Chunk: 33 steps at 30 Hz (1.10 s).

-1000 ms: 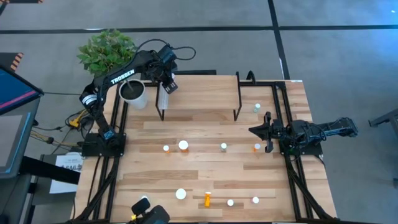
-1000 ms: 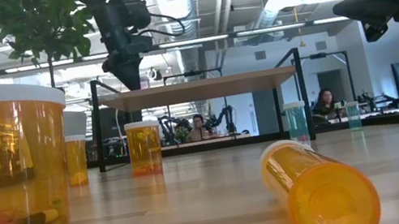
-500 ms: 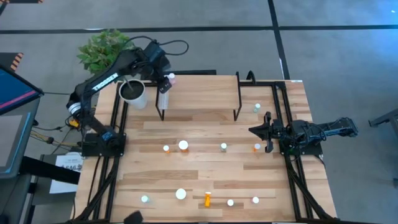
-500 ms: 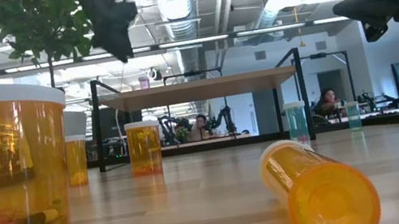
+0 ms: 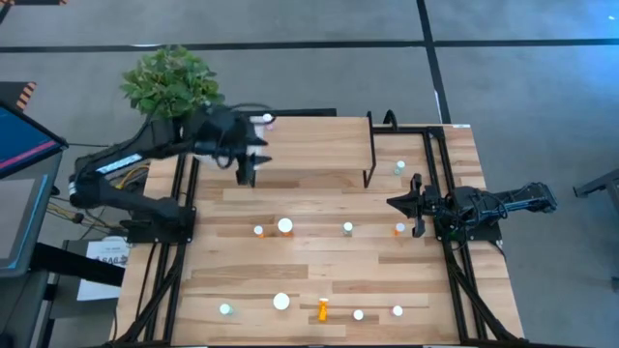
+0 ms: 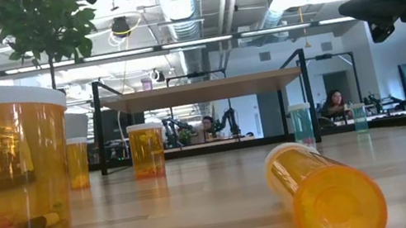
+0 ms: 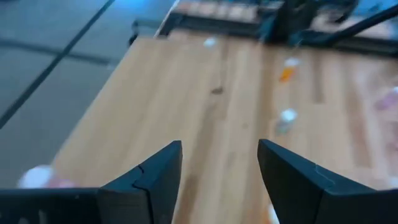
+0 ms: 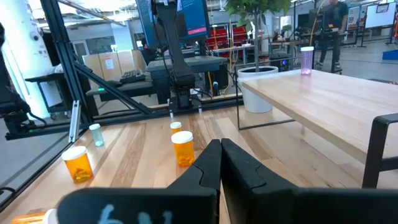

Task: Pick and place medicine bottles onto shelf by color
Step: Put the left pink pill bottle on the shelf aligned with the other pink pill bottle

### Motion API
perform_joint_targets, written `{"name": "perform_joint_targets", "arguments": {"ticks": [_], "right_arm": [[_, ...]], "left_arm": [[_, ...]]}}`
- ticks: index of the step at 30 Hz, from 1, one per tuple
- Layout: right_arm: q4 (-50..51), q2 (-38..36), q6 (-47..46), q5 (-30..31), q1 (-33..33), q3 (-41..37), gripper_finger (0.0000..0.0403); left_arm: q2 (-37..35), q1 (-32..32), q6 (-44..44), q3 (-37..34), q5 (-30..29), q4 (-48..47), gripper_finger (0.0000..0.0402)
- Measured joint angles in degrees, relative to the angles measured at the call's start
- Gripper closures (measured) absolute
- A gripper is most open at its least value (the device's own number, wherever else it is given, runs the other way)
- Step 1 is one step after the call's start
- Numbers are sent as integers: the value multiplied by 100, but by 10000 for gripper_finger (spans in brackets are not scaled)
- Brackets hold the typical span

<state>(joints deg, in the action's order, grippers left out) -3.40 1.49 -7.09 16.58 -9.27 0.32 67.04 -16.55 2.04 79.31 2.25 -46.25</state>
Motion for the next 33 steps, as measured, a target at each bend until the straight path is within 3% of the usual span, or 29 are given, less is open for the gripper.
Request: {"name": "perform_joint_targets", "arguments": {"ticks": [4, 8, 18, 23, 33], "right_arm": [[0, 0, 0, 0, -1, 0, 369], [0, -2, 0, 0, -1, 1, 369], [0, 0, 0, 0, 0, 0, 369], [0, -2, 0, 0, 1, 0, 369], [0, -2, 0, 0, 0, 0, 369]], "left_arm": [[-587, 616, -299, -941, -35, 996, 203], [-968, 1283, -383, -1723, -476, 1958, 203], [-1073, 2450, -229, -2899, -839, 3590, 203], [-1079, 2712, -165, -3443, -870, 4330, 203], [-1096, 2731, -102, -3563, -871, 4451, 203]]}}
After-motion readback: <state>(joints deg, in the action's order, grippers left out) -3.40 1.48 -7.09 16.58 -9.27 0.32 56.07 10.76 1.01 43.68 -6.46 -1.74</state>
